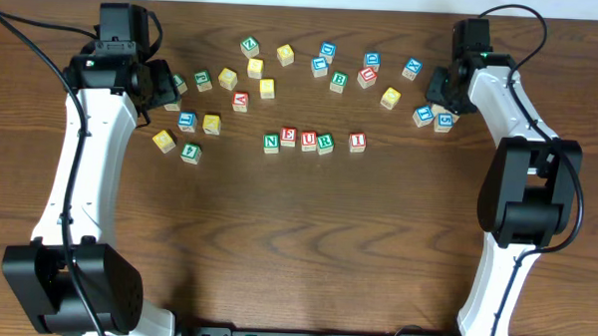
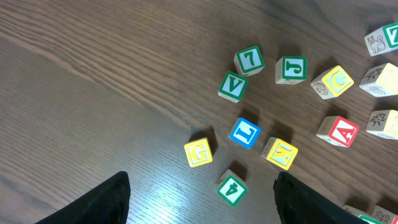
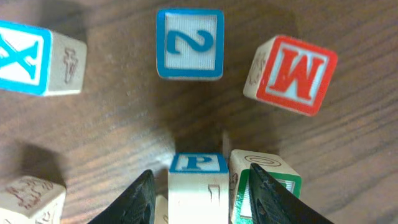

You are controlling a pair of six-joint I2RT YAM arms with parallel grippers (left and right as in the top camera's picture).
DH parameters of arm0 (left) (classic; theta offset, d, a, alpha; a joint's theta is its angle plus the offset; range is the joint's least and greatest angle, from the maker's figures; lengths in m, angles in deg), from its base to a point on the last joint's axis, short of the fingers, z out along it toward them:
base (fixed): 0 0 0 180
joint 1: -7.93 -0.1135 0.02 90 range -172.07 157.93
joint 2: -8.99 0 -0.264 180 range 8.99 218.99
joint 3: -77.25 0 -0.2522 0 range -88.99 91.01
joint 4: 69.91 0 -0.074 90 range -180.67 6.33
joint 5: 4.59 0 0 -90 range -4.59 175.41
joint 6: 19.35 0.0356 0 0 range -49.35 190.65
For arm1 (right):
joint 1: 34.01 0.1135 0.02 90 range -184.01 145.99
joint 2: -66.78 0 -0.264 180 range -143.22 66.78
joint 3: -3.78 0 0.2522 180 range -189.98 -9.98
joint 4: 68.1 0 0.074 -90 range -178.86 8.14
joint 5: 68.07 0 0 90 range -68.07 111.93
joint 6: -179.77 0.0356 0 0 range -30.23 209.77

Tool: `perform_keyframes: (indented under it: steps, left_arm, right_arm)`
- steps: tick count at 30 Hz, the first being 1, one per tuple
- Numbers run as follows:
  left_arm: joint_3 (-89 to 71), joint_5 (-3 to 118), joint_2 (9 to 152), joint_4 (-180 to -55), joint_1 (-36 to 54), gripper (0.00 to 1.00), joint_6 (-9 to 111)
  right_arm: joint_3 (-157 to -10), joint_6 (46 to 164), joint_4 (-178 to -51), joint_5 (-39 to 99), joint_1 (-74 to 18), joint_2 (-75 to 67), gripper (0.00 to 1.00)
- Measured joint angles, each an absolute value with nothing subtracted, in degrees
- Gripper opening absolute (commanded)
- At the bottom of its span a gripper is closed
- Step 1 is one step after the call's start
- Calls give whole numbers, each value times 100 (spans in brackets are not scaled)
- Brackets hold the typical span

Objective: Spell out NEURIPS

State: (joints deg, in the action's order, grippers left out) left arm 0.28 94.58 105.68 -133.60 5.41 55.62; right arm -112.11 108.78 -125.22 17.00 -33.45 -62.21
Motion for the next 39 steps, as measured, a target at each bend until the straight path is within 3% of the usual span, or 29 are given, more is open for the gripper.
perform_keyframes:
  steps: [5,14,29,39]
  left_arm:
    - [28,9458,10568,-13360,541,73,5562]
    - [28,9458,10568,-13360,541,73,5562]
    - [28,9458,10568,-13360,541,73,5562]
    - [28,9458,10568,-13360,541,73,5562]
  right_arm:
    - [-11248,10771,-12797,1606,-3343,-6221,60]
    - [-11261,10705,-12871,1551,-3343,-6221,68]
    - [-12163,10709,-13579,1617,-3345,-6486,67]
    - [-12107,10851,-13140,1623,-3345,-6486,54]
